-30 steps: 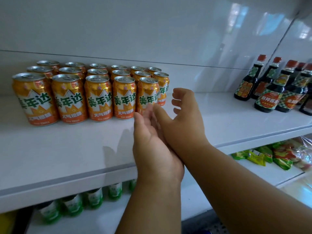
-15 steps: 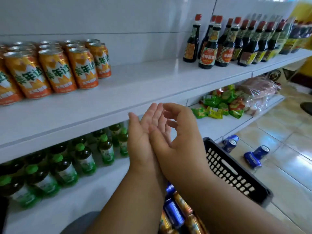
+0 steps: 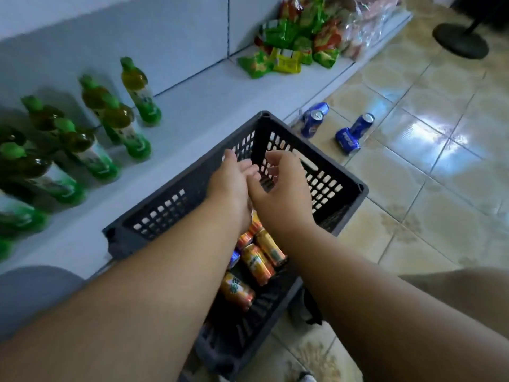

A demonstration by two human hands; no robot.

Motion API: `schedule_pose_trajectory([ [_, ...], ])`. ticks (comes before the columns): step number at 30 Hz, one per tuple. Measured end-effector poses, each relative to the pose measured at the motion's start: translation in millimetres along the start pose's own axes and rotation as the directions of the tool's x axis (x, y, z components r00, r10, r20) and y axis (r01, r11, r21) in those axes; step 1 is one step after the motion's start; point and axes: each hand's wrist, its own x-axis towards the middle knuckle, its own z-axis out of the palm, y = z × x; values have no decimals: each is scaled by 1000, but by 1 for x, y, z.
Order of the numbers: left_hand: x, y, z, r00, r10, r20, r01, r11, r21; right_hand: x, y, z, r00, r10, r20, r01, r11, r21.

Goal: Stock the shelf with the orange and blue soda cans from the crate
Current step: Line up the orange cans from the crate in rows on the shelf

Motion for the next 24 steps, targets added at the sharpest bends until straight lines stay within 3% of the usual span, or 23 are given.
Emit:
schedule_pose_trajectory([
  [4,43,-42,-19,989,-102,-108,110,992,66,6,68,28,984,163,76,-154,982,-111],
  [14,110,-96,-56,955,-252,-159,251,968,-26,50,156,98,908,284,308,-153,909,-388],
  [20,142,-106,-80,927,-300,-224,292,954,-68,78,200,151,797,382,468,-30,799,-601],
  [24,156,-109,-93,911,-323,-255,317,946,-67,90,214,181,664,491,564,83,701,-708],
])
